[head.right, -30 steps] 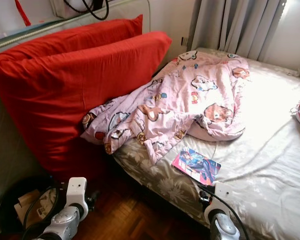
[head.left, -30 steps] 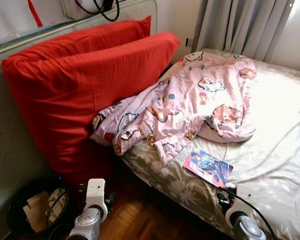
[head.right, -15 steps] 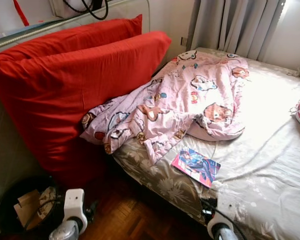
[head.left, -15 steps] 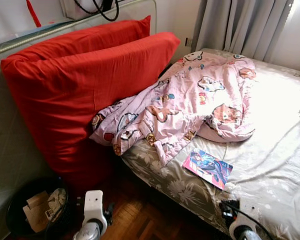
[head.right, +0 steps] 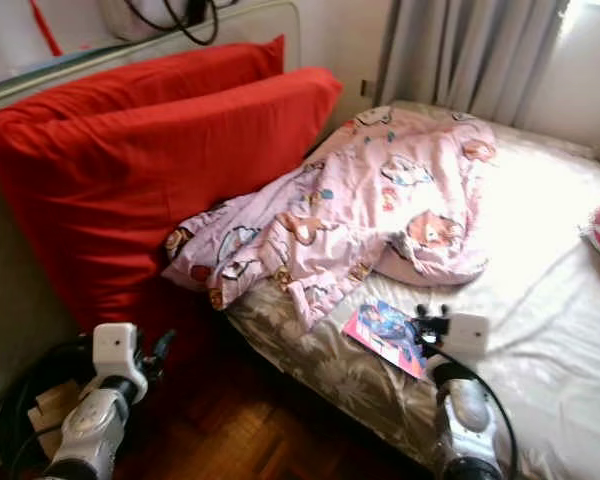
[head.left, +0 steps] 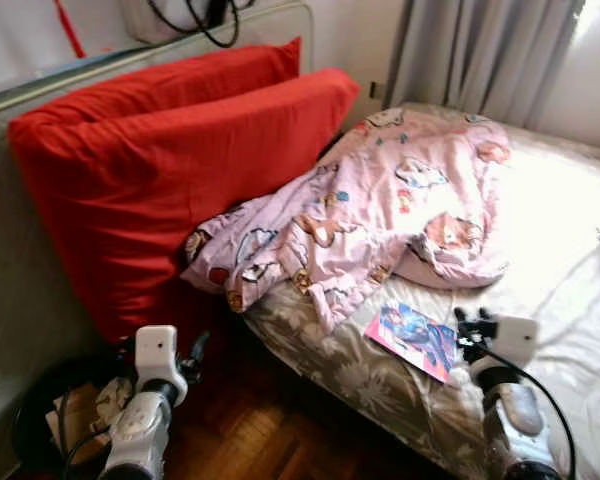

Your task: Clean up the room

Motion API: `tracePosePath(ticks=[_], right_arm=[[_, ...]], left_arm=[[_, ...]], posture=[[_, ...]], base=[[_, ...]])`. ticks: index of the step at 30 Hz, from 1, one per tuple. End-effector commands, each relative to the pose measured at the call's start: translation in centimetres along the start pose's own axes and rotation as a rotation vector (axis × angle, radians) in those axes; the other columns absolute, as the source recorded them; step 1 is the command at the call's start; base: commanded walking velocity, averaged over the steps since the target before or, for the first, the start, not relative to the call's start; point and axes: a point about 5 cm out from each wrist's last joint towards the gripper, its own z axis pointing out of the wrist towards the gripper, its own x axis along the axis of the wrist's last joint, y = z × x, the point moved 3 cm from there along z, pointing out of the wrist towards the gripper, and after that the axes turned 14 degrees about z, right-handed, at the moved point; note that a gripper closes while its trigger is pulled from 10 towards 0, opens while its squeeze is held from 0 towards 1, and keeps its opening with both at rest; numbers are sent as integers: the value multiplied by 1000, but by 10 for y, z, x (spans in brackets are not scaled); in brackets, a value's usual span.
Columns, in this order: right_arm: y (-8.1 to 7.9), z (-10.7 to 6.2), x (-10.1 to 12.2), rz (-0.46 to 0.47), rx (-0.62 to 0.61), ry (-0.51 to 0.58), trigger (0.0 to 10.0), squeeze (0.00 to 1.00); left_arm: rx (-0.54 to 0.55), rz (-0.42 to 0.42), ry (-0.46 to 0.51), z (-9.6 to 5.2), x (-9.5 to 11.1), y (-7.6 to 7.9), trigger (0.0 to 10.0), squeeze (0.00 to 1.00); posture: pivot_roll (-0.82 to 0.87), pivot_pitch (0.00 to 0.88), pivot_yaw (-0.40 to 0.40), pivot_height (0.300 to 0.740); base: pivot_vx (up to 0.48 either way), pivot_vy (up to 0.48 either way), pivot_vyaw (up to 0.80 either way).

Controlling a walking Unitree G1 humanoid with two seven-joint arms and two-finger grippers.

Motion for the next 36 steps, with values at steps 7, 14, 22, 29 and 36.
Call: tracePosePath(ticks=[7, 14, 22, 29, 36], right_arm=[[13, -25, -16, 36, -74, 7, 10000, 0], [22, -39, -25, 37, -78, -24, 10000, 0], [18, -27, -23, 60, -69, -63, 10000, 0], [9, -21, -22, 54, -5, -88, 10000, 0], [19, -15, -10, 77, -66, -40, 10000, 0]], left_arm=[[-2, 27, 104, -11, 8, -6, 10000, 0], [-1, 17, 145, -12, 15, 0, 10000, 0], [6, -28, 167, -9, 22, 6, 10000, 0], [11, -38, 161, -7, 24, 5, 10000, 0], [-16, -32, 169, -2, 31, 8, 10000, 0]], posture=[[8, 39, -50, 740], [36, 38, -20, 740], [13, 57, -31, 740], [-3, 81, -17, 740], [-9, 91, -27, 740]], base=[[0, 0, 0], [0, 0, 0], [0, 0, 0], [76, 0, 0], [305, 0, 0]])
